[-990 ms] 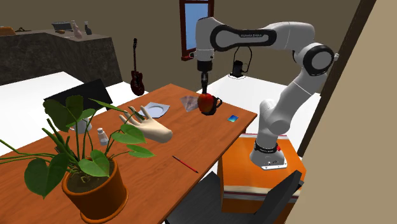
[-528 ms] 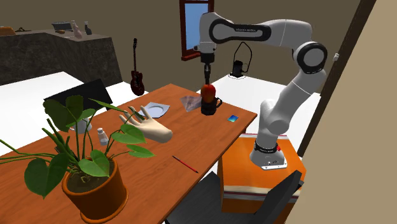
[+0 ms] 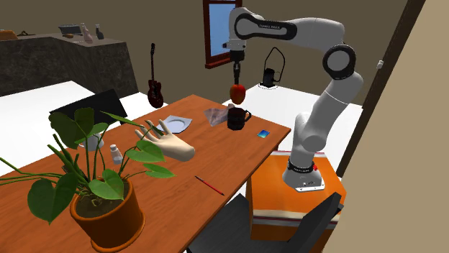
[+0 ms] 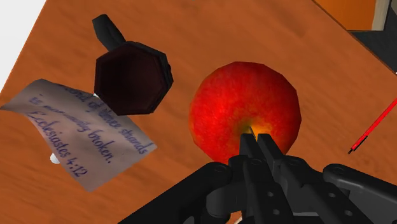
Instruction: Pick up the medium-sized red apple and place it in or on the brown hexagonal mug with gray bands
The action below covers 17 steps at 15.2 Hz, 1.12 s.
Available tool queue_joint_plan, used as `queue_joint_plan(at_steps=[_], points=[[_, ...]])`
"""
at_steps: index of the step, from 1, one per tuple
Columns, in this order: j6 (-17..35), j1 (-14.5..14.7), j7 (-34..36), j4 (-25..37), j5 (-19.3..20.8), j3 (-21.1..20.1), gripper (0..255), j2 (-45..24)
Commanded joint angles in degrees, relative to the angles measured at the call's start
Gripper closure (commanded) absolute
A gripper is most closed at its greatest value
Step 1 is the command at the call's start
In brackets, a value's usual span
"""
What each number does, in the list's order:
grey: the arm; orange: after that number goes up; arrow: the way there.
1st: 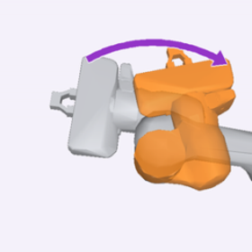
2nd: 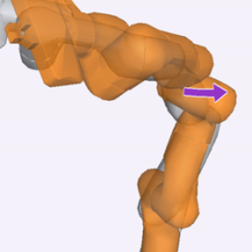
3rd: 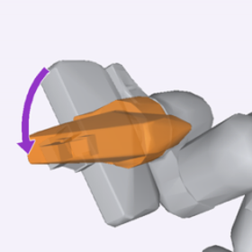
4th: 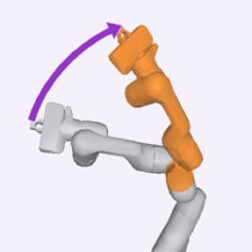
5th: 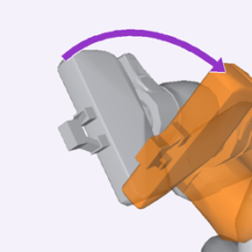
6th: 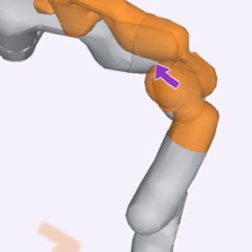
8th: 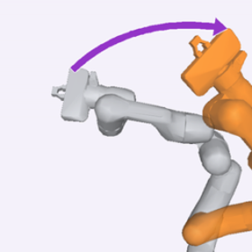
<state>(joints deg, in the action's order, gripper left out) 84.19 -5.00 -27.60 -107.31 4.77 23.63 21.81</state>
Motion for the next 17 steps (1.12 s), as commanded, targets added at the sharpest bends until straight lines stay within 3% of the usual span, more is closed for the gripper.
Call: queue_joint_plan(at_steps=[1, 6, 10, 17], points=[[-0.73, -0.59, -3.45, 2.97, 0.17, 2.53, 255, -2.26], [-3.02, -2.05, -12.17, 12.35, -1.38, 9.01, 255, -9.88], [-5.51, -4.21, -19.97, 21.53, -4.91, 14.45, 255, -18.00], [0.41, -4.10, -18.97, 13.54, -3.45, 13.64, 255, -15.40]])
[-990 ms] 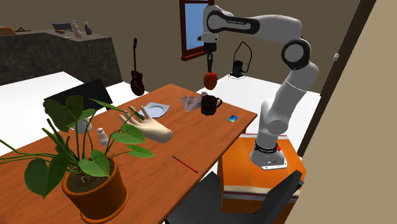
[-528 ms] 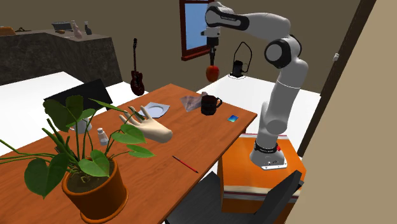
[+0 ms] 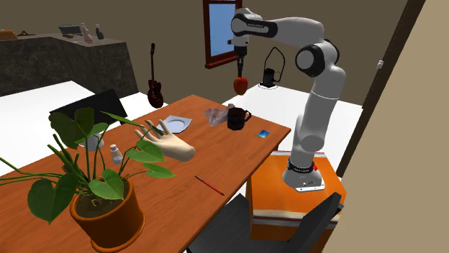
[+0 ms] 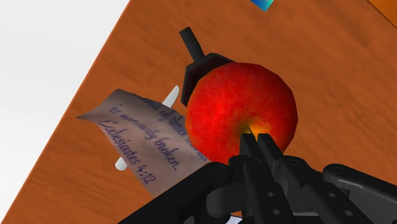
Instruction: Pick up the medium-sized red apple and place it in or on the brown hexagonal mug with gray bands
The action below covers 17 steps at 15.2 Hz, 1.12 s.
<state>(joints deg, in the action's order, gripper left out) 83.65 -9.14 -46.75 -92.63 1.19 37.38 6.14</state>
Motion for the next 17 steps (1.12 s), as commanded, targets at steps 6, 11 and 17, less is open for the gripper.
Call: queue_joint_plan(at_steps=[6, 11, 17], points=[[5.79, 0.03, 0.68, -7.11, 0.92, -0.38, 255, 1.68], [9.71, -0.06, 0.88, -11.59, 1.33, -0.43, 255, 2.37], [14.34, -0.19, 0.89, -16.46, 1.55, -0.30, 255, 2.65]])
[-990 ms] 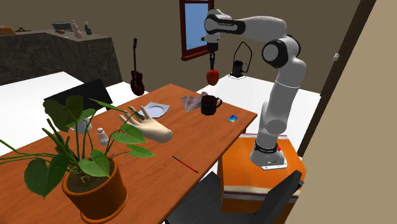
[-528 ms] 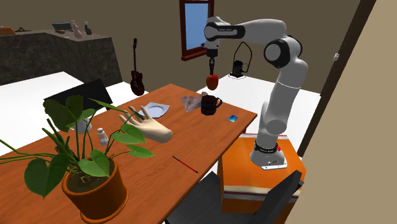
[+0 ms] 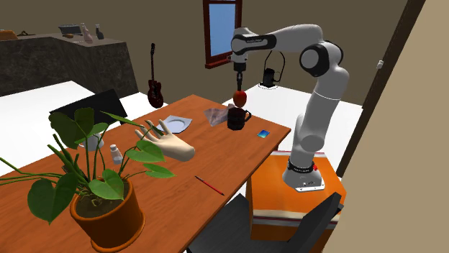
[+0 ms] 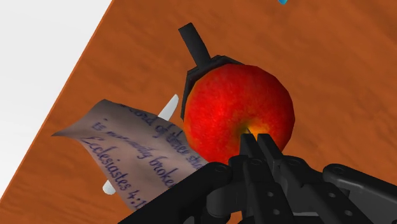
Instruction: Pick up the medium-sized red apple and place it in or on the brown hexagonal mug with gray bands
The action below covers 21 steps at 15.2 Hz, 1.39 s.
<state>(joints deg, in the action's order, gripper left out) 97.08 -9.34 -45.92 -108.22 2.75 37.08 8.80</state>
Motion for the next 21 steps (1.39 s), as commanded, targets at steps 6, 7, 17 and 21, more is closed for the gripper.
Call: queue_joint_plan(at_steps=[6, 7, 17, 21], points=[[3.84, -0.07, -0.06, -3.70, -0.02, 0.16, 255, -0.13], [3.84, -0.07, -0.06, -3.70, -0.02, 0.16, 255, -0.13], [3.84, -0.08, -0.06, -3.70, -0.02, 0.15, 0, -0.14], [-3.50, 0.03, -0.53, 4.41, -0.61, 0.24, 0, -1.07]])
